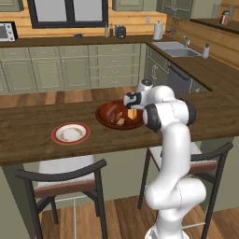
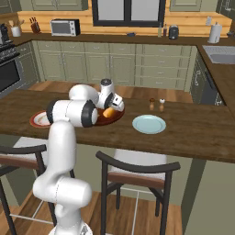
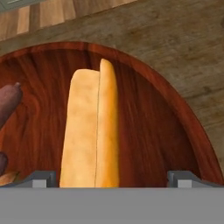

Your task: Place one bun and one sausage from the bowl on each plate.

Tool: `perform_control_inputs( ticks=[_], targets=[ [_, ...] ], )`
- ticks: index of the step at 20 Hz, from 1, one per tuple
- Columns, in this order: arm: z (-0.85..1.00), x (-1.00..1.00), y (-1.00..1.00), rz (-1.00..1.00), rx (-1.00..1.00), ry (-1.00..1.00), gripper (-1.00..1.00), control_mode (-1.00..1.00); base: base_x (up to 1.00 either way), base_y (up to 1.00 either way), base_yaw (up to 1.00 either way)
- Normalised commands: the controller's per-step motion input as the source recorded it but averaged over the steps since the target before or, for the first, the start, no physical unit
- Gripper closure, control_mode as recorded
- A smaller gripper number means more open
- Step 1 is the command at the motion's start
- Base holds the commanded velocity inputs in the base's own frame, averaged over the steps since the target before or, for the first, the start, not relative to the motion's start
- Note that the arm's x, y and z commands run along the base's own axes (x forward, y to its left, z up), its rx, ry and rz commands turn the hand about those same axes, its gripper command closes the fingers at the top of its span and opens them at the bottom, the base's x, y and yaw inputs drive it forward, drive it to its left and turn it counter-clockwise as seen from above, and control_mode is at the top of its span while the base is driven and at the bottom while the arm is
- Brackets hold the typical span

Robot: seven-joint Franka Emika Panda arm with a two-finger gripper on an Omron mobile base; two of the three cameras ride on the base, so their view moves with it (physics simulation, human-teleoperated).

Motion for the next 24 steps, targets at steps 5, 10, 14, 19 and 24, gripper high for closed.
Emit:
perform_control_inputs(
  ticks=[5, 10, 14, 19, 24],
  targets=[
    [-0.10, 0.11, 0.00, 0.00, 0.00, 0.00, -1.00, -1.00, 0.00, 0.00, 0.00],
    [-0.12, 0.17, 0.00, 0.00, 0.00, 0.00, -1.00, -1.00, 0.00, 0.00, 0.00],
    [-0.09, 0.19, 0.00, 0.00, 0.00, 0.00, -1.00, -1.00, 0.00, 0.00, 0.00],
    [-0.09, 0.18, 0.00, 0.00, 0.00, 0.00, -1.00, -1.00, 0.00, 0.00, 0.00],
    [-0.15, 0.10, 0.00, 0.00, 0.00, 0.00, -1.00, -1.00, 0.00, 0.00, 0.00]
  ],
)
